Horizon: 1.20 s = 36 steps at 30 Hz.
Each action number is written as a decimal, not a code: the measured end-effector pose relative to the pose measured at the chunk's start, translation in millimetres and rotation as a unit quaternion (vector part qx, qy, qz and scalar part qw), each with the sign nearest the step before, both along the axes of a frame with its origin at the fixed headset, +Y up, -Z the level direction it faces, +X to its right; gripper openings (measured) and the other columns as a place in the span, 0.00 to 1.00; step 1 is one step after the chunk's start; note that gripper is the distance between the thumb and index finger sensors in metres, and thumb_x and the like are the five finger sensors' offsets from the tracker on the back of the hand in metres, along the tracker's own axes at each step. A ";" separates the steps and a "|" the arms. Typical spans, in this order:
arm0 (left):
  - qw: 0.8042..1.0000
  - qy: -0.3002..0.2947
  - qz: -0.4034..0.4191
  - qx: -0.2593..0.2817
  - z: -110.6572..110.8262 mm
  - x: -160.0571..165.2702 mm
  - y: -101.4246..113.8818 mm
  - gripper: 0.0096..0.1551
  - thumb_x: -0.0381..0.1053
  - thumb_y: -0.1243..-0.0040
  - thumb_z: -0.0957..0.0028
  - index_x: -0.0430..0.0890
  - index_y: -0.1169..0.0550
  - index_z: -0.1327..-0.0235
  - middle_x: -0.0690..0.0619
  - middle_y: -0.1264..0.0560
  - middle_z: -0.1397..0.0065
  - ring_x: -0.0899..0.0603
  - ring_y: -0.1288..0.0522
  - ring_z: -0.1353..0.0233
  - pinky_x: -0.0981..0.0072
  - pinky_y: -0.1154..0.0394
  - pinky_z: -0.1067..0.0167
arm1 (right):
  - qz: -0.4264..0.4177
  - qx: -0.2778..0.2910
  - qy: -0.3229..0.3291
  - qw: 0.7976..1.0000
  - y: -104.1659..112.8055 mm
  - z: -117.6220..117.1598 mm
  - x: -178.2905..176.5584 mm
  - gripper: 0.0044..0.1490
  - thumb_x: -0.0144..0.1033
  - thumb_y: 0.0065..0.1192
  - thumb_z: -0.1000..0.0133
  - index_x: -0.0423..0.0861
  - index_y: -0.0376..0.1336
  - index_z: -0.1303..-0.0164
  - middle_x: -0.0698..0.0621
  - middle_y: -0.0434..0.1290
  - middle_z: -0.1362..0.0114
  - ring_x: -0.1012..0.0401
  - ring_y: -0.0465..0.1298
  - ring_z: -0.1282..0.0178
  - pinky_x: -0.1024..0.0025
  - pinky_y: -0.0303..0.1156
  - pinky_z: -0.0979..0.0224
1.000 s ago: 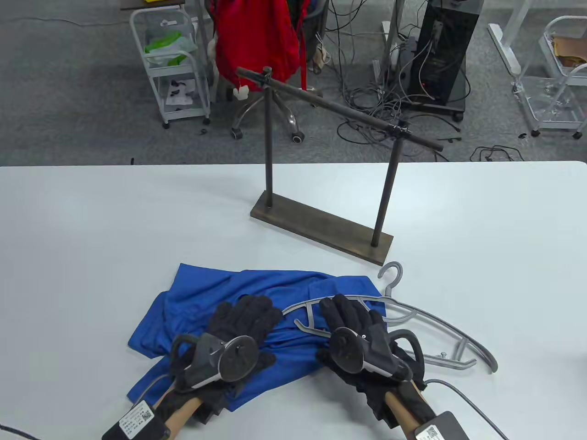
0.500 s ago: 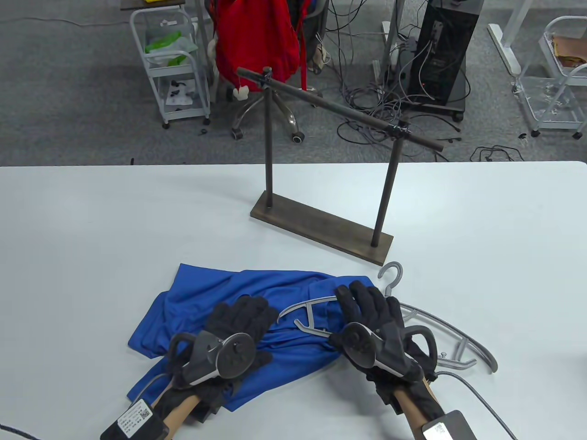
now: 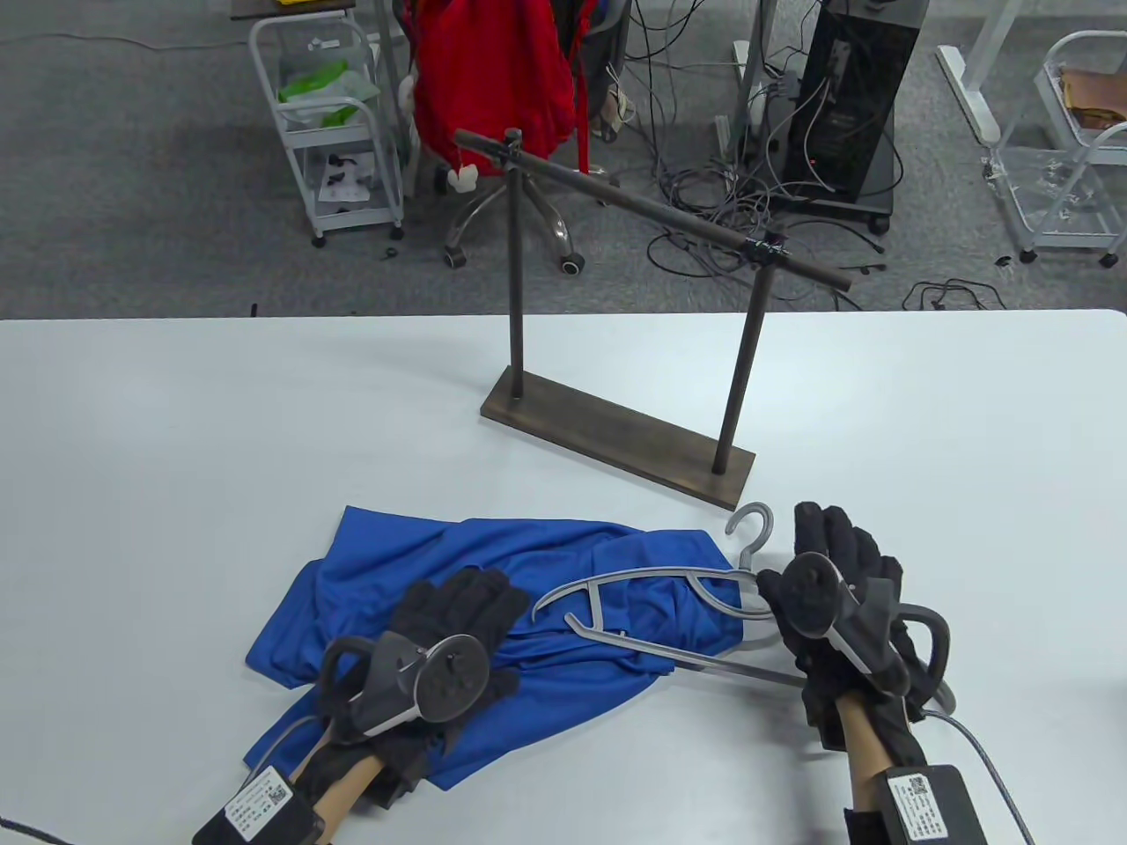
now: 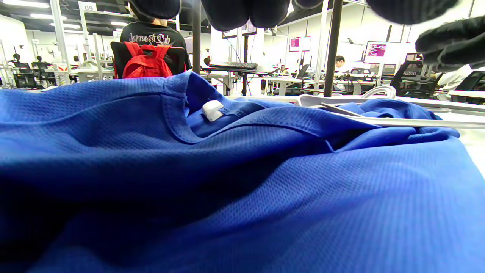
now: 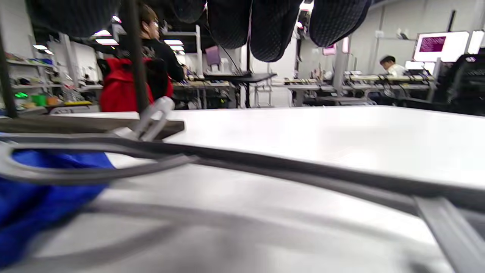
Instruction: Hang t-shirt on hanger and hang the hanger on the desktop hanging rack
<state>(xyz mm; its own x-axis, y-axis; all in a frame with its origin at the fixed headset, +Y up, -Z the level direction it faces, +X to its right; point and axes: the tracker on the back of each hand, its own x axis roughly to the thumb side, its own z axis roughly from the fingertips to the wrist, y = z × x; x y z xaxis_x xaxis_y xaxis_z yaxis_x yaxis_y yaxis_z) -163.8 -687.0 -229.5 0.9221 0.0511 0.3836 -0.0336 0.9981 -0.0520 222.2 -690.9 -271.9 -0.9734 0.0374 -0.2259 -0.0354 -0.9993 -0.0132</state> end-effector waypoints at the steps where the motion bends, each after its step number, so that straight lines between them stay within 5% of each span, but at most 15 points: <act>1: 1.000 0.000 0.000 0.000 -0.1 -0.1 -0.2 0.50 0.75 0.49 0.59 0.73 0.51 0.20 0.65 0.46 0.08 0.50 0.44 0.09 0.39 0.45 0.14 | -0.003 -0.014 -0.008 1.000 -4.6 -2.7 2.9 0.52 0.60 0.52 0.45 0.51 0.41 0.15 0.49 0.54 0.12 0.46 0.60 0.13 0.37 0.57 0.17; 7: 1.000 0.002 -0.007 -0.010 -1.7 0.6 -2.7 0.50 0.75 0.50 0.59 0.73 0.50 0.20 0.65 0.46 0.08 0.50 0.44 0.09 0.39 0.45 0.14 | 0.016 -0.147 -0.013 0.989 -35.0 -15.4 -0.6 0.34 0.51 0.53 0.42 0.57 0.59 0.24 0.51 0.65 0.18 0.49 0.66 0.16 0.37 0.58 0.17; 21: 1.000 0.004 -0.004 -0.008 -2.2 -0.2 -2.1 0.49 0.74 0.50 0.59 0.72 0.50 0.20 0.64 0.45 0.09 0.50 0.43 0.09 0.39 0.44 0.15 | -0.006 -0.162 0.000 0.987 -34.2 -15.7 -2.3 0.34 0.41 0.60 0.41 0.59 0.56 0.22 0.52 0.60 0.15 0.50 0.63 0.14 0.38 0.58 0.15; 36: 1.000 0.011 0.002 -0.003 -4.0 -4.1 0.3 0.49 0.74 0.50 0.58 0.72 0.49 0.20 0.64 0.44 0.09 0.49 0.42 0.10 0.39 0.44 0.15 | 0.055 -0.090 -0.008 0.994 -21.3 -13.5 -3.1 0.29 0.38 0.60 0.44 0.60 0.60 0.30 0.56 0.73 0.25 0.54 0.74 0.20 0.42 0.64 0.17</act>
